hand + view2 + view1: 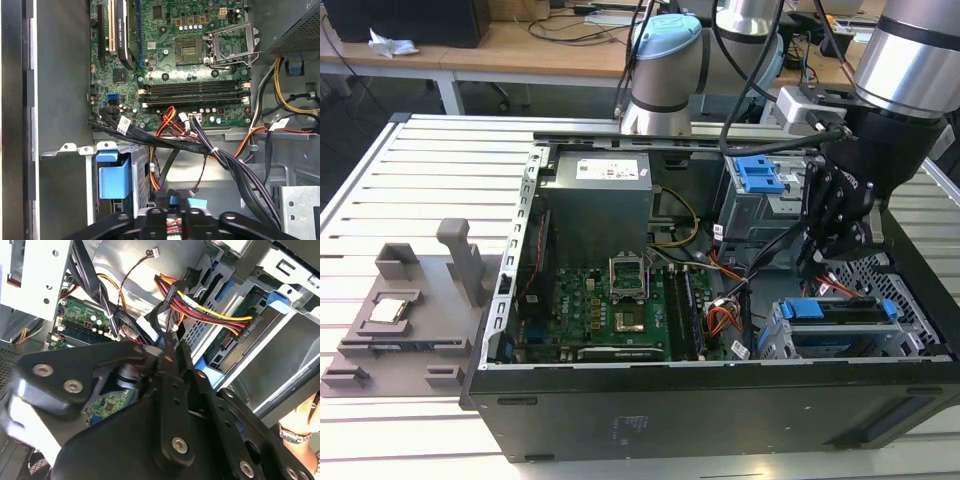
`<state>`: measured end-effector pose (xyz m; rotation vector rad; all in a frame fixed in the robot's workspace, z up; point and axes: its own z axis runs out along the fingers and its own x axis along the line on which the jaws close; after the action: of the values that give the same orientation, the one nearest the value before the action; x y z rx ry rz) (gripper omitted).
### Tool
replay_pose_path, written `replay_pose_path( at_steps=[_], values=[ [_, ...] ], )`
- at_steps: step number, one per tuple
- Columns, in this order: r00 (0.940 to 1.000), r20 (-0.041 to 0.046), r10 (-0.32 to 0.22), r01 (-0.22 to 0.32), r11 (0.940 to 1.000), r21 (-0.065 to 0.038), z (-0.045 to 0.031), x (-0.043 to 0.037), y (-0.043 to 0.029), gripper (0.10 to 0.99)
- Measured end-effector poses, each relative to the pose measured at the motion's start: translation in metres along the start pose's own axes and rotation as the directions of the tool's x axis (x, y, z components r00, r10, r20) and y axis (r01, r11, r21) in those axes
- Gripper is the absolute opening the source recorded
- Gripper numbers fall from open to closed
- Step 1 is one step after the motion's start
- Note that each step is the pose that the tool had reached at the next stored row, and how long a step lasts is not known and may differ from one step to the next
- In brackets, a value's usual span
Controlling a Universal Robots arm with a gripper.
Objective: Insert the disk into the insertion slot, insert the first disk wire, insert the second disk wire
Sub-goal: 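Insert the second disk wire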
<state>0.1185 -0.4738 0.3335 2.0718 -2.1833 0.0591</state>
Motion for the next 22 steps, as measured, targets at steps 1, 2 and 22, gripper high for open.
replay_pose_path(
  at_steps=[1,2,22],
  values=[
    [1.0,-0.0004,0.0,0.0,1.0,0.0,0.0,0.0,0.0,0.239],
    [1.0,-0.0004,0.0,0.0,1.0,0.0,0.0,0.0,0.0,0.239],
    [0.9953,0.0053,0.097,-0.097,0.9953,-0.009,-0.0012,-0.0075,0.0067,0.239]
  ],
)
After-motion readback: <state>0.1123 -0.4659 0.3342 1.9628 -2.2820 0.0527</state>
